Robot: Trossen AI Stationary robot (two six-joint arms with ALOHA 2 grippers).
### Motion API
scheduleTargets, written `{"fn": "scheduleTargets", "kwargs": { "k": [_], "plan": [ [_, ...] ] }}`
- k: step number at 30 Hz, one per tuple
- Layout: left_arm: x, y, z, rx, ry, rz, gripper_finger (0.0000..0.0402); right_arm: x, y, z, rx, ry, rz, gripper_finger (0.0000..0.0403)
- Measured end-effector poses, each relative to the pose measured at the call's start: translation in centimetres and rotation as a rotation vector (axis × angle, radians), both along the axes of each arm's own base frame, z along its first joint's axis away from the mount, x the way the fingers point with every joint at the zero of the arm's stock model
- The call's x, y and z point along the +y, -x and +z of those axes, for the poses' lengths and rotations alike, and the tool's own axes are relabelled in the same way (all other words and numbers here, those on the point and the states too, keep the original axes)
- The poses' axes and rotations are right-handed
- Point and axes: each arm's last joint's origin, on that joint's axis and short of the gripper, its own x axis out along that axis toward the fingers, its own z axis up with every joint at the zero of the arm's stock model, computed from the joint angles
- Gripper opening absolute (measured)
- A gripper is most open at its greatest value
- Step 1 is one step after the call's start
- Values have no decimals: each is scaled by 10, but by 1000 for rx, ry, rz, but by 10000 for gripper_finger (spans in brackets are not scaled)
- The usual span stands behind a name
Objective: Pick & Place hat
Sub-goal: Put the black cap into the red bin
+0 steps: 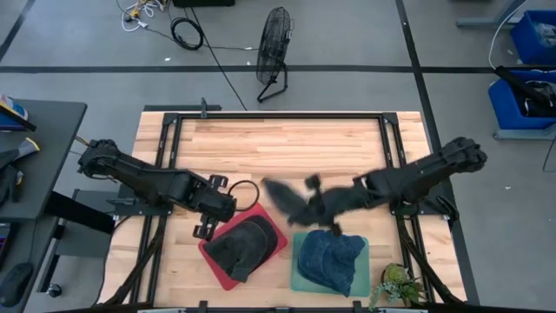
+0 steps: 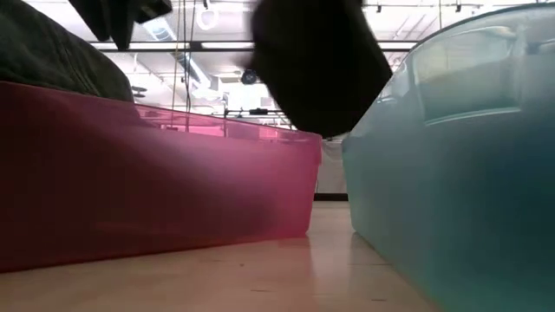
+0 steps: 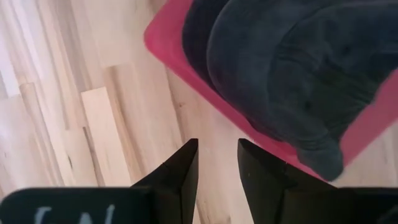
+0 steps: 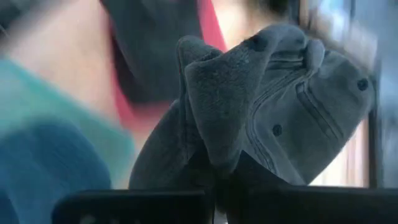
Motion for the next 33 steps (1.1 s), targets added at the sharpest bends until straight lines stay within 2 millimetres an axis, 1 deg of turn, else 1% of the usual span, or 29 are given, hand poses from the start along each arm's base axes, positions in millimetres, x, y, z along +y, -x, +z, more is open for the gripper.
{"fn": "scheduleTargets", "kwargs": {
  "k": [3,5,7,9,12,15,18,21,24,26,29,31,33],
  "plan": [
    [-6,12,10,-58,-14,0,115,29,-14,5,-197,43,141,7],
    [-6,23,21,-123,-33,15,115,41,-26,1,-286,81,165,7],
    [-6,35,31,-187,-43,36,115,48,-40,-7,-344,105,183,7],
    [-3,46,40,-249,-50,60,115,54,-53,-20,-362,130,202,7],
    [0,63,53,-330,-39,94,115,59,-64,-42,-326,181,236,7],
    [5,75,62,-390,-27,117,115,62,-70,-55,-298,194,251,7],
    [8,83,67,-422,-19,118,115,64,-73,-64,-273,185,243,7],
    [8,84,69,-451,-9,150,115,63,-73,-64,-274,205,238,7],
    [3,75,73,-539,76,198,115,60,-66,-56,-268,283,199,7],
    [-4,64,71,-584,113,169,115,57,-55,-45,-249,348,153,7],
    [-13,50,65,-597,70,76,115,49,-32,-25,-196,394,101,7],
    [-16,43,63,-607,1,1,115,43,-16,-15,-149,366,73,7],
    [-17,31,60,-624,-64,-65,115,37,-5,-8,-109,298,54,7]
  ]
}}
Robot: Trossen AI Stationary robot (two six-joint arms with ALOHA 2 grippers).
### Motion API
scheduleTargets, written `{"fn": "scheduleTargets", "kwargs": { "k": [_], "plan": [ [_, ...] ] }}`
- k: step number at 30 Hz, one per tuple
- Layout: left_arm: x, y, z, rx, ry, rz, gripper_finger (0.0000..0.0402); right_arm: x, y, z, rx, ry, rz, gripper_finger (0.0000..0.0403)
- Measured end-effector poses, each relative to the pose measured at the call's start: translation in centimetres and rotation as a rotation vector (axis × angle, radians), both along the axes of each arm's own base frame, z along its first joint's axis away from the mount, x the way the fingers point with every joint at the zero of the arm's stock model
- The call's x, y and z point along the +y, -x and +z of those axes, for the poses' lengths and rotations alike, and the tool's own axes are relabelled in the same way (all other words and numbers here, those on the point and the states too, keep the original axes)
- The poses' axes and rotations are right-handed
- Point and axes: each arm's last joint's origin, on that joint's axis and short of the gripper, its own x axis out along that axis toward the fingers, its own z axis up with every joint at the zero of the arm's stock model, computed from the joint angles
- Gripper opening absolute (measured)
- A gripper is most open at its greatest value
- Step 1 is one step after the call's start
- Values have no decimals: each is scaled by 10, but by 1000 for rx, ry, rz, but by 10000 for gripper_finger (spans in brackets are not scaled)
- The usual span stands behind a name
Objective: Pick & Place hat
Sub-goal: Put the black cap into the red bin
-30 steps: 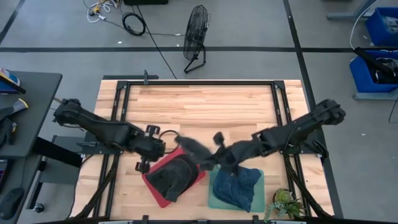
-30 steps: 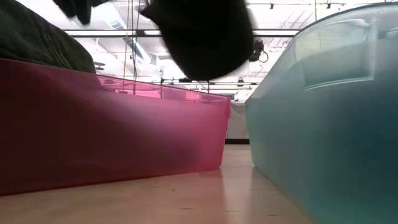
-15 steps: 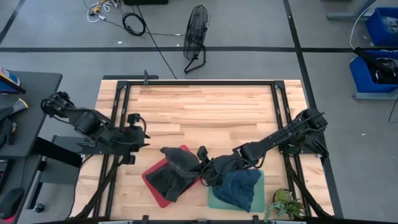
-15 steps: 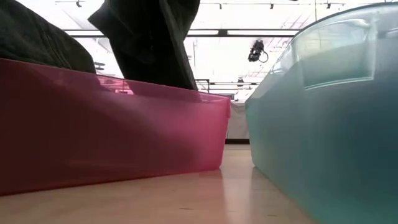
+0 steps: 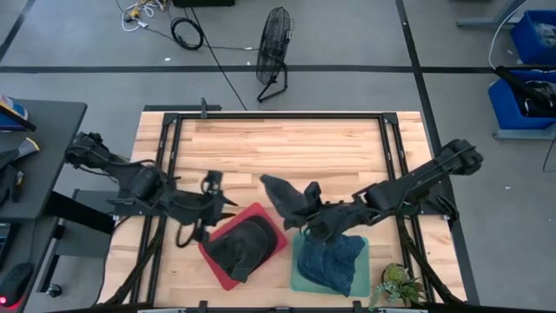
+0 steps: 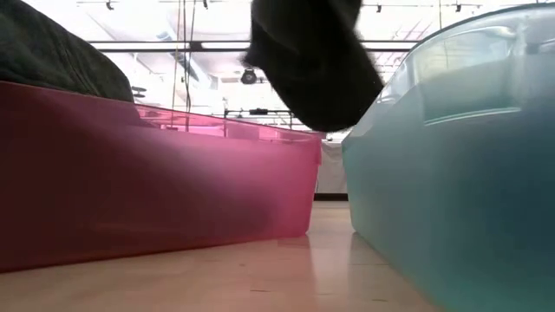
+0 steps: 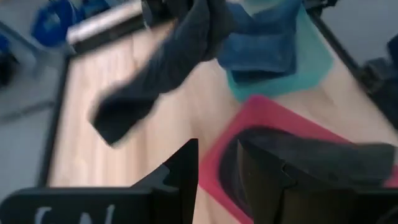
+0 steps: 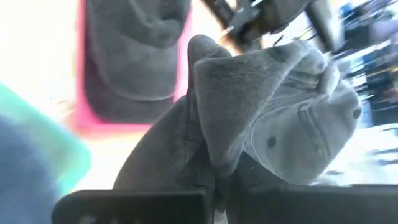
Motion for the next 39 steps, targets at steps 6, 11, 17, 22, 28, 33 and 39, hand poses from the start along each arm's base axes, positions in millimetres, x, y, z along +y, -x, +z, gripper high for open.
{"fn": "scheduleTargets", "kwargs": {
  "k": [6,11,17,22,28,33,39],
  "plan": [
    [2,-45,-7,-101,-109,-30,117,-4,5,-3,91,-89,22,7],
    [10,-70,-25,-44,-161,-26,153,-4,5,-4,92,-88,24,7],
    [14,-98,-41,-54,-215,-64,211,-3,2,-1,59,-65,57,7],
    [14,-110,-50,-41,-255,-125,234,-2,0,1,30,-70,72,7],
    [13,-114,-59,-3,-276,-138,163,-4,-1,1,27,-63,62,15],
    [14,-113,-58,-6,-274,-134,26,-9,-2,1,25,-98,20,51],
    [16,-112,-57,3,-308,-89,14,-13,-3,1,-8,-116,-119,119]
  ]
}}
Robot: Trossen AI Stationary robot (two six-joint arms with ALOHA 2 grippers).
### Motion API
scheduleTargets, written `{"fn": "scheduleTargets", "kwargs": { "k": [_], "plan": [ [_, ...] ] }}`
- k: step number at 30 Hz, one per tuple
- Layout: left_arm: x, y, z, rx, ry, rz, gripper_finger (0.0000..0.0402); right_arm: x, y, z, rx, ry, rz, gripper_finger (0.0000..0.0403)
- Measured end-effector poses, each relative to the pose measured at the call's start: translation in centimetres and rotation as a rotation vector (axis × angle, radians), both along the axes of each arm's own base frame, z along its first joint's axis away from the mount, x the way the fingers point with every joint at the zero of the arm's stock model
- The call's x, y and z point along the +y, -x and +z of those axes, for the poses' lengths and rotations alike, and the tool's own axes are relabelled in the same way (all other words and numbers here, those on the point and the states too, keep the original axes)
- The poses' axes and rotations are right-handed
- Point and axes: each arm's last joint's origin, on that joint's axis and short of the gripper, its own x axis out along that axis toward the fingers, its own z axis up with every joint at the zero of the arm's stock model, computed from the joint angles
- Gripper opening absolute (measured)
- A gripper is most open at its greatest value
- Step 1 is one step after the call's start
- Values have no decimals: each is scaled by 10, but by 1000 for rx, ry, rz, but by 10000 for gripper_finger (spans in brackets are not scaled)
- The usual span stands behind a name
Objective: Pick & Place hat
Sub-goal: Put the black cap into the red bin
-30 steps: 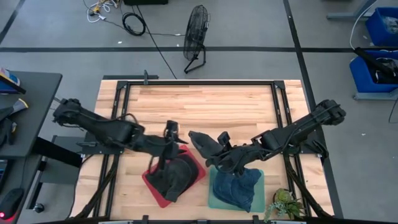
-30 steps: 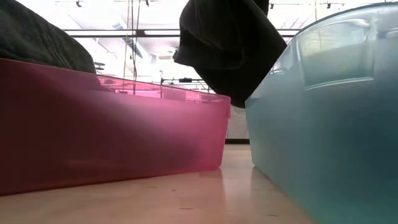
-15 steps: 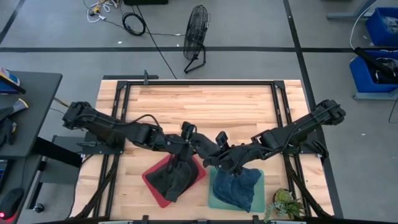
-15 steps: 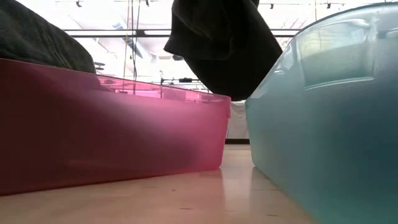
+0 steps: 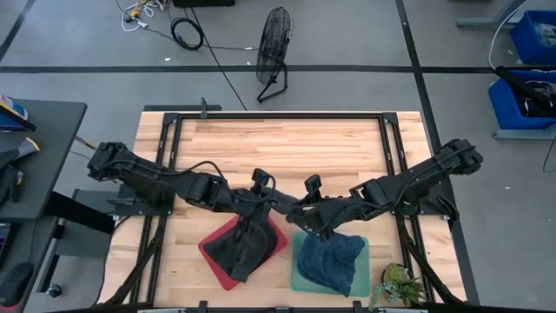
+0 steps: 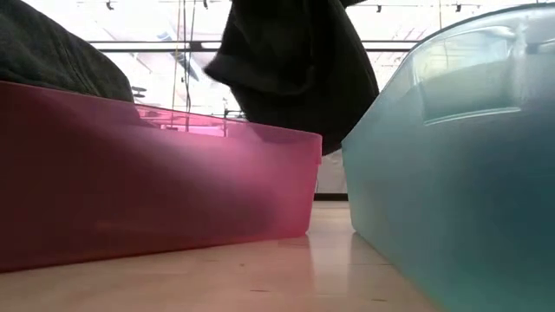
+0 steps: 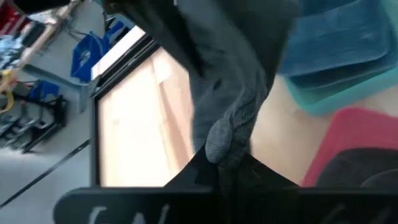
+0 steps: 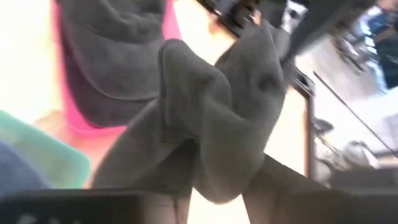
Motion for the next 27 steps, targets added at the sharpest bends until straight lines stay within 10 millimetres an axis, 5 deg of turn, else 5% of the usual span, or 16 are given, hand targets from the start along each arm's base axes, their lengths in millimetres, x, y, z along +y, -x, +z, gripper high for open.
{"fn": "scheduleTargets", "kwargs": {
  "k": [6,11,20,27],
  "plan": [
    [2,8,-1,53,-61,40,7,-3,7,-3,27,96,-113,185],
    [-17,24,2,89,-71,-24,5,-5,22,-11,124,150,-202,215],
    [-59,65,23,-67,-277,63,5,-12,38,-19,223,102,-380,217],
    [-78,84,13,-5,-110,40,5,-12,38,-20,220,88,-391,205]
  ]
}}
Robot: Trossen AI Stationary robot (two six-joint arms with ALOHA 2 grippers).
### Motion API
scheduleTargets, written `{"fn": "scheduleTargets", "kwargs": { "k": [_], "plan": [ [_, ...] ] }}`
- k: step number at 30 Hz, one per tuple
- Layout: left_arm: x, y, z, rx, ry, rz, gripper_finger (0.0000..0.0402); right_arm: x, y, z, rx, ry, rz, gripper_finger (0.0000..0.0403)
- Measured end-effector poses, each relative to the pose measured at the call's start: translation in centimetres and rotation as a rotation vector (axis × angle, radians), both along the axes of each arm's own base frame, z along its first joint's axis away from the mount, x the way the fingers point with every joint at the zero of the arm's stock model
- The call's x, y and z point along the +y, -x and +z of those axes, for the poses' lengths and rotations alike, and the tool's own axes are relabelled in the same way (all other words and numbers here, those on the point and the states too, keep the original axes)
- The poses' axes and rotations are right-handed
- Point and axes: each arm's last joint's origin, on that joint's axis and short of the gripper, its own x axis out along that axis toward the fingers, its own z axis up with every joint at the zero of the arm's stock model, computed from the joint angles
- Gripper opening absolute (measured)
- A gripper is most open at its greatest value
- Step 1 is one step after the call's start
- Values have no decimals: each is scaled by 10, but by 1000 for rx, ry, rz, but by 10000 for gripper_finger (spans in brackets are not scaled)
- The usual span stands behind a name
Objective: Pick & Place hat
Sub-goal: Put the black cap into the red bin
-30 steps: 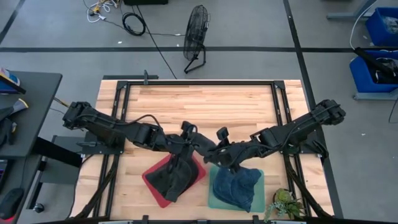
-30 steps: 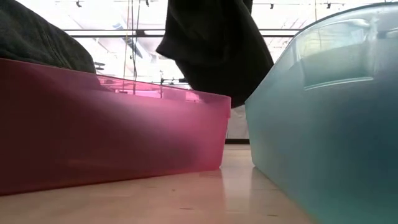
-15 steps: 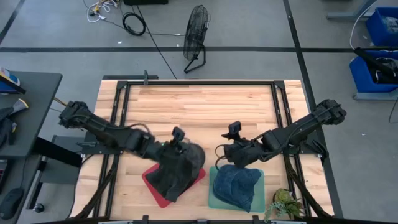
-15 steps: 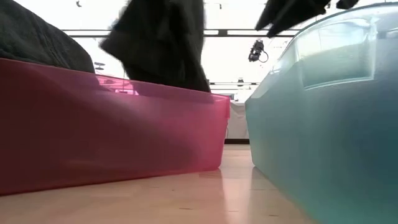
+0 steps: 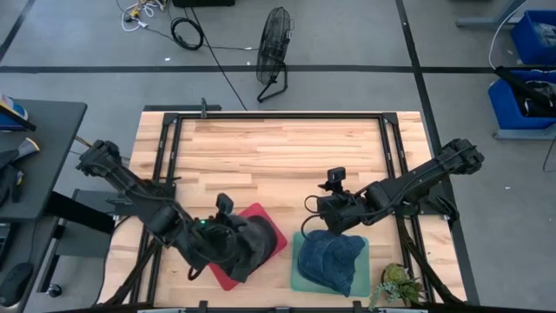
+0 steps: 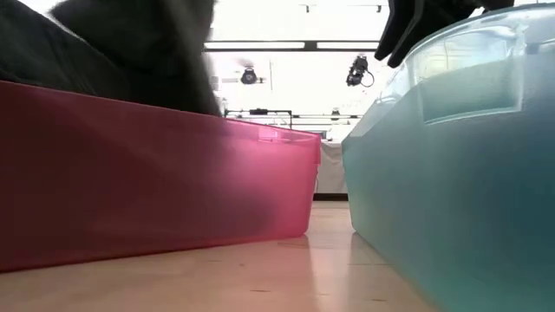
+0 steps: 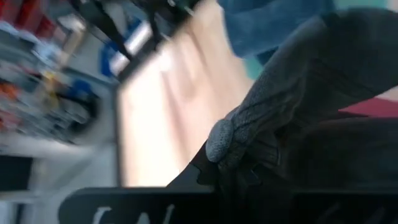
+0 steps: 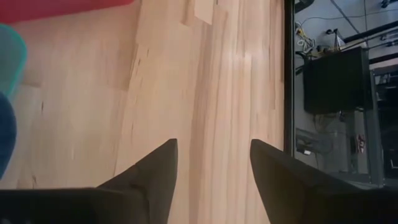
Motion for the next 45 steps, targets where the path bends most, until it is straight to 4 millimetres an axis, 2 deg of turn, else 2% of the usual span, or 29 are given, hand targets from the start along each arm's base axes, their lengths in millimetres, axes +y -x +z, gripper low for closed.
{"fn": "scheduleTargets", "kwargs": {
  "k": [4,7,11,15,22,25,29,32,38,45],
  "plan": [
    [-7,1,-17,93,117,42,4,0,0,0,-3,-5,1,203],
    [-15,-3,-26,104,134,57,5,0,-1,0,-6,-7,1,203],
    [-19,-11,-35,80,7,66,8,1,-2,1,-15,-10,4,203],
    [-13,-20,-33,0,-180,119,4,1,-2,1,-25,-15,4,203],
    [-12,-23,-32,-26,-190,130,11,1,-2,1,-25,-16,2,203],
    [-14,-19,-36,45,-94,90,7,1,-2,1,-26,-16,2,203],
    [-14,-13,-45,208,169,89,11,1,-2,1,-26,-16,2,203],
    [-15,-13,-46,227,316,159,35,1,-2,1,-26,-16,2,203],
    [-17,-11,-47,270,379,151,92,2,-4,2,-41,-24,2,203],
    [-21,-10,-49,348,632,243,151,3,-4,1,-18,-79,27,203]
  ]
}}
